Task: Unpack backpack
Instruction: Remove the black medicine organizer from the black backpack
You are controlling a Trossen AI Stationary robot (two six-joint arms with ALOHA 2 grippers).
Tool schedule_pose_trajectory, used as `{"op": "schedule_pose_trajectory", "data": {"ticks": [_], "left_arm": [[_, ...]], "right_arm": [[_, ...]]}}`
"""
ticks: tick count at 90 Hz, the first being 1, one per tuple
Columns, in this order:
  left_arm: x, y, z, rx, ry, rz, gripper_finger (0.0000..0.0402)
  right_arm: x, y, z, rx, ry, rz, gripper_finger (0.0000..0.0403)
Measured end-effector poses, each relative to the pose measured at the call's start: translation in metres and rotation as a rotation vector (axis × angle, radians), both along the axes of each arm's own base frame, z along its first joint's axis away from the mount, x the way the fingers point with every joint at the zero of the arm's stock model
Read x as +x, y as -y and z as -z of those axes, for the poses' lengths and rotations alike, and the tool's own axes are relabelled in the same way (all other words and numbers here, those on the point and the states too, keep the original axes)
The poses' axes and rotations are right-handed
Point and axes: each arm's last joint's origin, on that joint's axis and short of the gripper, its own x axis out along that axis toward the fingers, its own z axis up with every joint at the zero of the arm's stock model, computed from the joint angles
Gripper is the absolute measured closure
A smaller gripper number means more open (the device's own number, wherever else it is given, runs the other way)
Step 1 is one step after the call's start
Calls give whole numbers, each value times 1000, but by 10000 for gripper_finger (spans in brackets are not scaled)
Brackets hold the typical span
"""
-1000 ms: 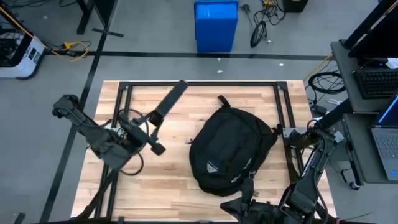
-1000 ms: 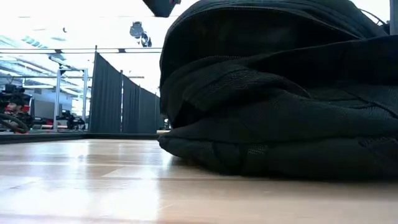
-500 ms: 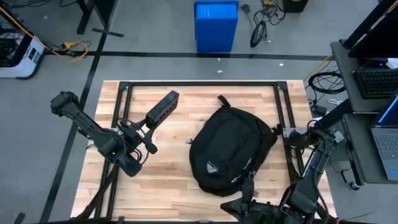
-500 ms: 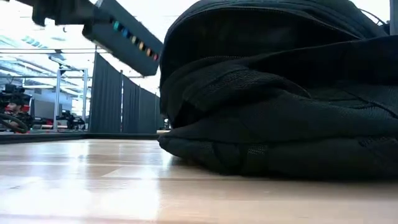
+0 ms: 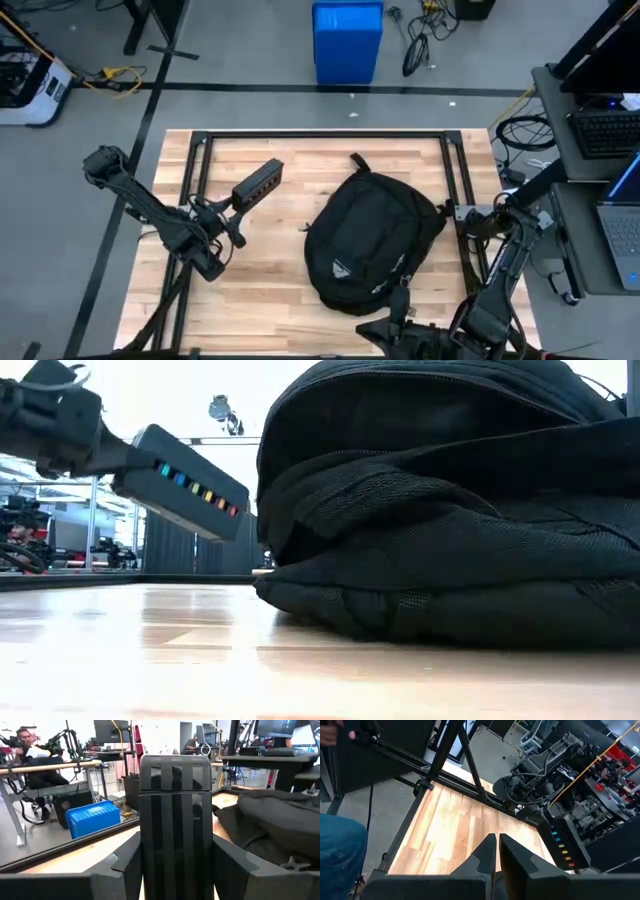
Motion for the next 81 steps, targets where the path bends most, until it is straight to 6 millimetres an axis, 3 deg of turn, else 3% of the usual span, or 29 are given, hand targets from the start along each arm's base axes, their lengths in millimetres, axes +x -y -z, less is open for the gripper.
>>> {"op": "schedule_pose_trajectory", "data": {"ticks": [47,62,81], "left_arm": [[-17,-28,43,-17,-69,-91,237],[-16,-29,44,20,-135,-94,237],[-12,-30,45,-35,-98,-124,237]], "right_arm": [[3,6,3,38,-15,44,397],[5,8,4,32,-19,50,397],[5,8,4,32,-21,49,397]]}}
